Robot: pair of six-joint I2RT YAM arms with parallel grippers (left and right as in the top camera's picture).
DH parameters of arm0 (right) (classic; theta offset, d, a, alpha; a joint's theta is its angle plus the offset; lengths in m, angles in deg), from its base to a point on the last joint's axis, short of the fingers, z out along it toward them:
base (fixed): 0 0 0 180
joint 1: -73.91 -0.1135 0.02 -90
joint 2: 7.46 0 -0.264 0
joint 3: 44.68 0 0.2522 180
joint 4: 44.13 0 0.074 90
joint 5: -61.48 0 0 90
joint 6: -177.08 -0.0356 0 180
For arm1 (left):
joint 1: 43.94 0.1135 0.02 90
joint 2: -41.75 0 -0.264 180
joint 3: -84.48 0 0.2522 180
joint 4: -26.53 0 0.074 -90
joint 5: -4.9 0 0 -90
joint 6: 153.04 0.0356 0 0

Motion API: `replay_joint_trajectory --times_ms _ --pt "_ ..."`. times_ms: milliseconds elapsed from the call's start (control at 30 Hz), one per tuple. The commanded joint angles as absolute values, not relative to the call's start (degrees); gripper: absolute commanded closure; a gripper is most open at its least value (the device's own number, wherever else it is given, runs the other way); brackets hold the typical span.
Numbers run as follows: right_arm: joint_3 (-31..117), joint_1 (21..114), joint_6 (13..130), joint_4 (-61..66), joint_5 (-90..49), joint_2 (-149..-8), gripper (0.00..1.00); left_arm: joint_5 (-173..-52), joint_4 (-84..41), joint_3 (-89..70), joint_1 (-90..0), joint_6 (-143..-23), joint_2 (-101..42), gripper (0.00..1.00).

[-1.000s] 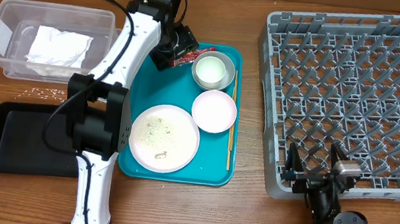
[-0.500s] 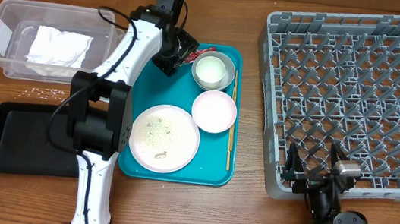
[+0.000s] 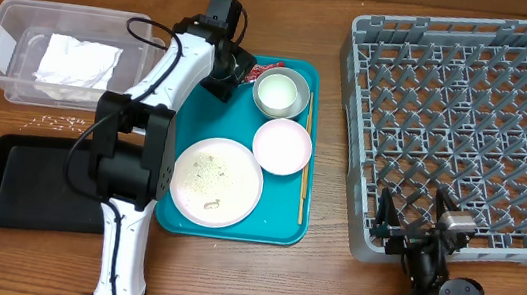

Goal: Sort waste into correct bins and load items into the dishwasher
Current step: 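Lower the left gripper onto the red snack wrapper and grasp it, then carry the red wrapper left and drop it into the clear bin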

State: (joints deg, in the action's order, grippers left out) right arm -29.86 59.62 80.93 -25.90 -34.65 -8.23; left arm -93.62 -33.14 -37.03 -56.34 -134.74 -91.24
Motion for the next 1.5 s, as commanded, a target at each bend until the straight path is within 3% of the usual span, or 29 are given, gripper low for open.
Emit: replay_joint_trajectory --times_ms 0,567,833,1067,1467 --pt "-30.4 59.8 81.1 -26.2 -34.5 -7.6 0.0 -91.8 -33.0 -36.6 -56.8 -135.5 -92.2 0.37" --pt "-30.4 59.8 81.1 -26.2 -34.5 -7.6 0.0 -89.6 -31.5 -36.4 -56.8 -135.5 -92.2 0.51" --pt "-30.4 59.8 81.1 -26.2 -34.5 -7.6 0.0 -89.6 -31.3 -36.3 -56.8 -135.5 -93.6 0.68" --pt "-30.4 59.8 81.1 -26.2 -34.5 -7.6 0.0 -89.4 -31.2 -36.3 -56.7 -134.8 -93.8 0.96" --pt "-30.4 59.8 81.1 -26.2 -34.5 -7.6 0.0 -86.9 -33.4 -36.9 -54.7 -127.3 -85.4 0.96"
